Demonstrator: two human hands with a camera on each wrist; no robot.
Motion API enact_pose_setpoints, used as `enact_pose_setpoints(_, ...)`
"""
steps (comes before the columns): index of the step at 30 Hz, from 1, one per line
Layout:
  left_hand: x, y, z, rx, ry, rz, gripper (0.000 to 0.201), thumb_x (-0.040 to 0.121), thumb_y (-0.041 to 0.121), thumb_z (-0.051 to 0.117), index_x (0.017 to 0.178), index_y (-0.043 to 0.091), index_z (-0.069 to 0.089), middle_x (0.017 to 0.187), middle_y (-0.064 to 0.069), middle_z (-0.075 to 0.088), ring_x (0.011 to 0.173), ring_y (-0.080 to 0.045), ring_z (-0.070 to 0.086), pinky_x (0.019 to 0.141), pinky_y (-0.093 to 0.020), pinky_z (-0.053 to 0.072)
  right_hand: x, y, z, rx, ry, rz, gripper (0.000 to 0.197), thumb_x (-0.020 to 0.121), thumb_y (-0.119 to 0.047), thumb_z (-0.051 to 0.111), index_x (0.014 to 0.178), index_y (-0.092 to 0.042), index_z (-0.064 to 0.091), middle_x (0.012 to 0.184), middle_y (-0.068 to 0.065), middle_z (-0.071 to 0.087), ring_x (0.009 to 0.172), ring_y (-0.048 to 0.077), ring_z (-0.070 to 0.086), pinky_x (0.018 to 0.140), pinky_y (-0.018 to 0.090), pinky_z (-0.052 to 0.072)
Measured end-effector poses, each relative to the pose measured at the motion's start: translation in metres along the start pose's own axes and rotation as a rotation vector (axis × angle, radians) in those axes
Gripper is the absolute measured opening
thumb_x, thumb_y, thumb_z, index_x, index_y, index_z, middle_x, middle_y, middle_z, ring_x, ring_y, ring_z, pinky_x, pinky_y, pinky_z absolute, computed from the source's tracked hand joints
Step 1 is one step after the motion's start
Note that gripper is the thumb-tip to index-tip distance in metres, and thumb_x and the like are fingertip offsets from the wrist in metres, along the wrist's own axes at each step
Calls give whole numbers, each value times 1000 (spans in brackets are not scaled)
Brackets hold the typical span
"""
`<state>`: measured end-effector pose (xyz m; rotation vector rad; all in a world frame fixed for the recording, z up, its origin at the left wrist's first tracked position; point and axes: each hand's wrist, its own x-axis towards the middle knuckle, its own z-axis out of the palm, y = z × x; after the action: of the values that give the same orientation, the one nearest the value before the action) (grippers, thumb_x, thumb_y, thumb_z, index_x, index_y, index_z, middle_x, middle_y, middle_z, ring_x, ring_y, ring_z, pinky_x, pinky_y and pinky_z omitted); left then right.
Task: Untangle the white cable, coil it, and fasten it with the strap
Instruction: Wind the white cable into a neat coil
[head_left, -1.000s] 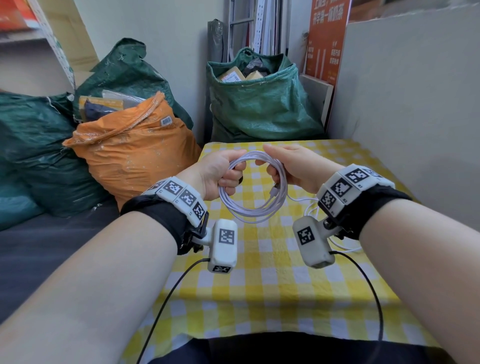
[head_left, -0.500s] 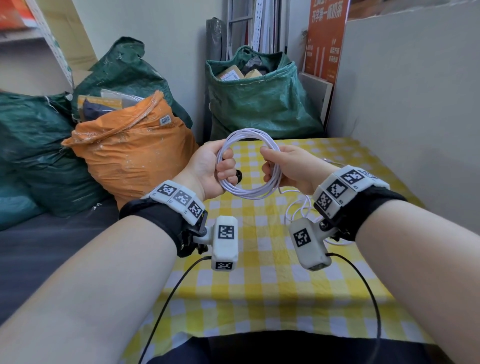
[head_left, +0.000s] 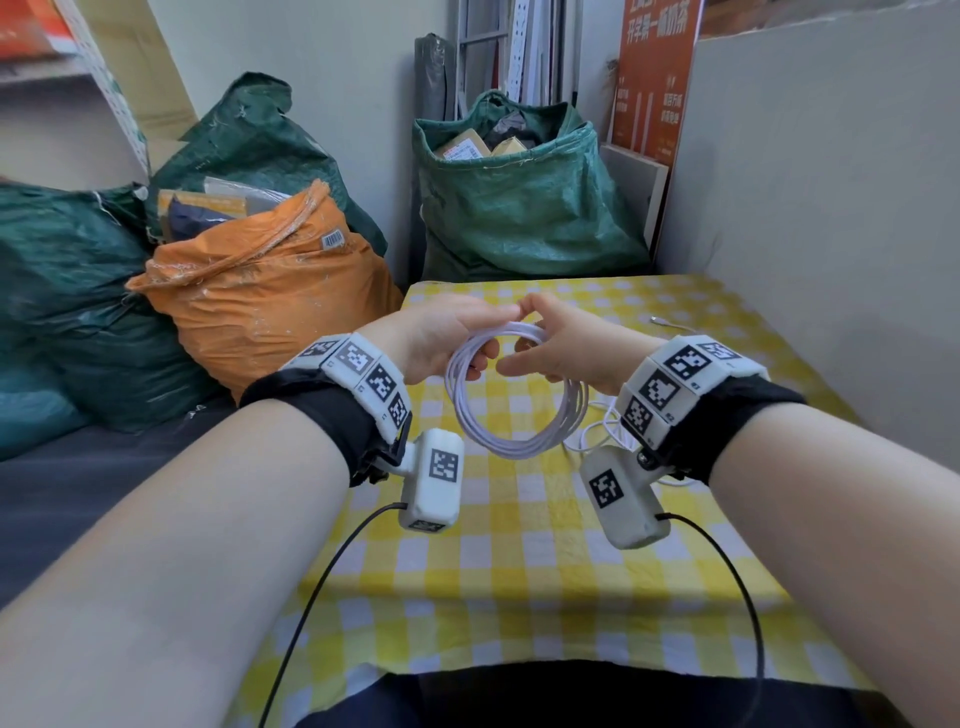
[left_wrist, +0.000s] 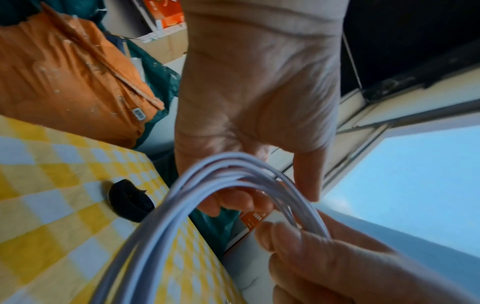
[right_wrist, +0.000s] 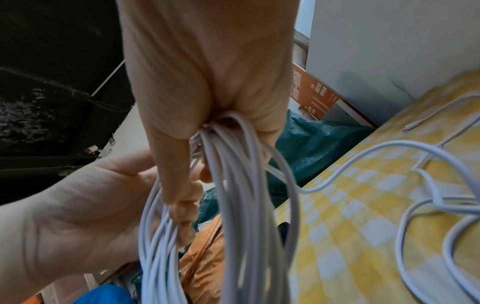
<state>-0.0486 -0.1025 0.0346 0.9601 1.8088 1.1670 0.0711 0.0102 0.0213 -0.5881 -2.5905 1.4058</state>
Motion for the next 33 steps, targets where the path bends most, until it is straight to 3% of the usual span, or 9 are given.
enact_pose_setpoints(3,-1,4,4,155,-60,70,24,92,31,58,82,9,59,59,-1,45,50,-13,41,49,-23,39,-1,-3,0,-59,-32,-28,72,71,-6,79,123,-24,33,90,8,53,69,20,49,60,32,43)
enact_pose_setpoints(6,-3,7,7,251,-87,65,21,89,28,63,86,7,61,62,0,51,52,-11,46,52,-23,41,-3,-7,0,-131,-29,-45,91,69,0,79,136,-27,24,92,1,59,72,17,56,66,31,50)
enact_pose_setpoints(9,-3,8,8,291,-111,55,14,86,17,66,96,8,66,67,2,58,55,-9,49,54,-22,40,-6,-9,0,-131,-33,-68,101,67,6,77,143,-27,20,90,0,61,80,19,62,74,33,54)
enact_pose_setpoints(13,-3,9,11,287,-84,81,5,85,6,64,89,5,66,54,5,55,46,-7,44,49,-22,35,-9,-10,1,-104,-45,-78,102,67,8,76,145,-27,20,95,5,62,90,27,64,85,41,55)
enact_pose_setpoints(17,-4,8,16,275,-57,99,8,85,2,60,92,-2,63,42,8,42,41,-8,30,43,-20,26,-9,-10,0,-75,-49,-51,94,68,5,76,140,-30,28,110,13,62,101,34,63,88,50,53)
enact_pose_setpoints(21,-3,8,16,236,-64,100,4,85,-1,57,85,-1,62,43,9,37,41,-8,24,42,-20,21,-9,-10,-2,-64,-38,-54,85,69,4,76,137,-27,35,110,13,63,92,30,63,80,41,52)
enact_pose_setpoints(25,-4,8,14,214,-91,70,11,86,-4,54,94,-2,61,42,10,41,40,-7,24,41,-18,20,-8,-6,-3,-61,-23,-48,74,70,0,76,129,-29,43,96,7,63,72,16,57,65,29,47)
enact_pose_setpoints(29,0,2,10,165,-52,62,13,86,3,60,97,-2,64,48,4,35,43,-9,22,40,-18,20,-3,-1,-5,-26,-10,-23,57,70,-2,75,118,-25,52,81,8,62,68,20,55,67,35,45)
enact_pose_setpoints(33,2,-4,4,69,35,69,11,86,9,64,95,4,67,47,7,30,40,-7,21,37,-17,21,-4,5,-8,51,4,-1,20,82,-14,70,100,-12,61,72,5,61,66,18,55,70,36,47)
